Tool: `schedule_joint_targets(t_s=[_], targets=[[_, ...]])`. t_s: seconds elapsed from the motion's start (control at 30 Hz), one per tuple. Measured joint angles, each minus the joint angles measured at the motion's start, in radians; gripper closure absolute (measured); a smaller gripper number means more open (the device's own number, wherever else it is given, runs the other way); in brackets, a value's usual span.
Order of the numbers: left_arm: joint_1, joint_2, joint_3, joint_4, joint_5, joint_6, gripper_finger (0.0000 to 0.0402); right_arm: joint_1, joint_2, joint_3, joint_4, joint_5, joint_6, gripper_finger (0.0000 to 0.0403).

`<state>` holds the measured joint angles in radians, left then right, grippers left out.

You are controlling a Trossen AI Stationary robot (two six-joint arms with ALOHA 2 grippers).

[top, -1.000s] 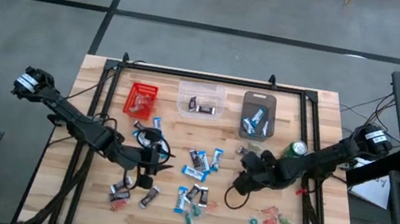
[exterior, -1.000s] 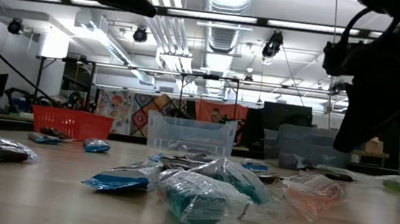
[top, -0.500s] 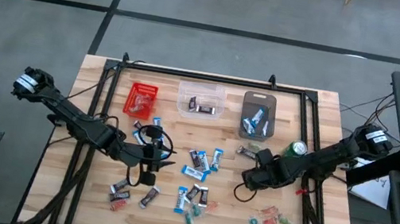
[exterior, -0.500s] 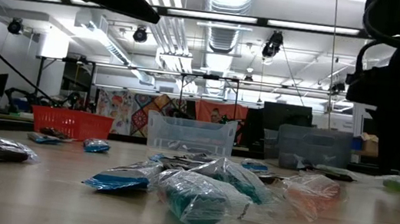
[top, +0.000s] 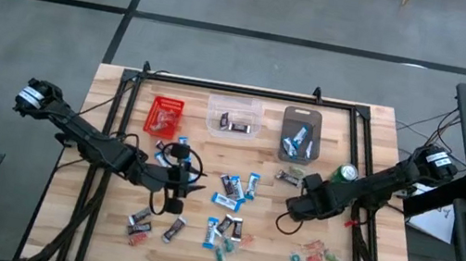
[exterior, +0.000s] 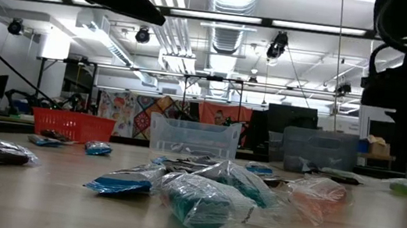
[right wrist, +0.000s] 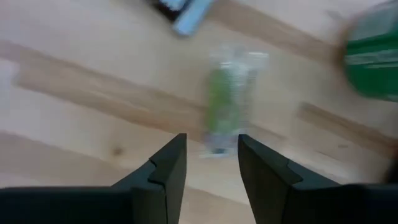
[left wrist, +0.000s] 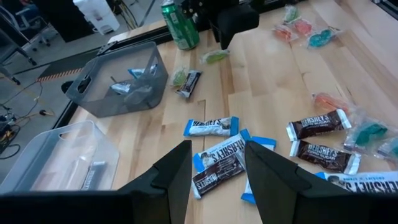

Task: Sort candy
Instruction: Put the green candy into the red bin

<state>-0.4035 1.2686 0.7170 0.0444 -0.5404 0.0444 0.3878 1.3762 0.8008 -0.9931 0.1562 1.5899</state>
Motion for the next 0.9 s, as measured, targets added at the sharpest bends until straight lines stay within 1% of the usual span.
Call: schedule_joint_targets(t_s=[0.13,0.27,0.43,0.63,0.7,0.77,0.83,0.9], targets=[[0.008,0.0,0.0,0.005,0.0,0.0,0.027,0.0,0.0,-0.009,-0.001,0.004,0.0,0.0278],[0.012,0.0,0.0,0.008,0.0,0.0,0.027,0.0,0.019,-0.015,0.0,0.044,0.0,0.028],[0.016,0.0,0.0,0.009,0.0,0.0,0.027,0.0,0.105,-0.017,0.011,0.056,-0.023,0.028],[0.015,0.0,0.0,0.016,0.0,0.0,0.027,0.0,0.206,-0.013,0.043,0.065,-0.093,0.0284],[0.015,0.0,0.0,0.016,0.0,0.0,0.027,0.0,0.221,-0.014,0.055,0.065,-0.107,0.0295],[0.015,0.0,0.0,0.018,0.0,0.0,0.027,0.0,0.219,-0.015,0.064,0.063,-0.112,0.0315],[0.015,0.0,0.0,0.02,0.003,0.0,0.027,0.0,0.206,-0.014,0.072,0.063,-0.124,0.0342],[0.015,0.0,0.0,0.026,0.042,0.001,0.027,0.0,0.185,-0.015,0.081,0.064,-0.14,0.0373]])
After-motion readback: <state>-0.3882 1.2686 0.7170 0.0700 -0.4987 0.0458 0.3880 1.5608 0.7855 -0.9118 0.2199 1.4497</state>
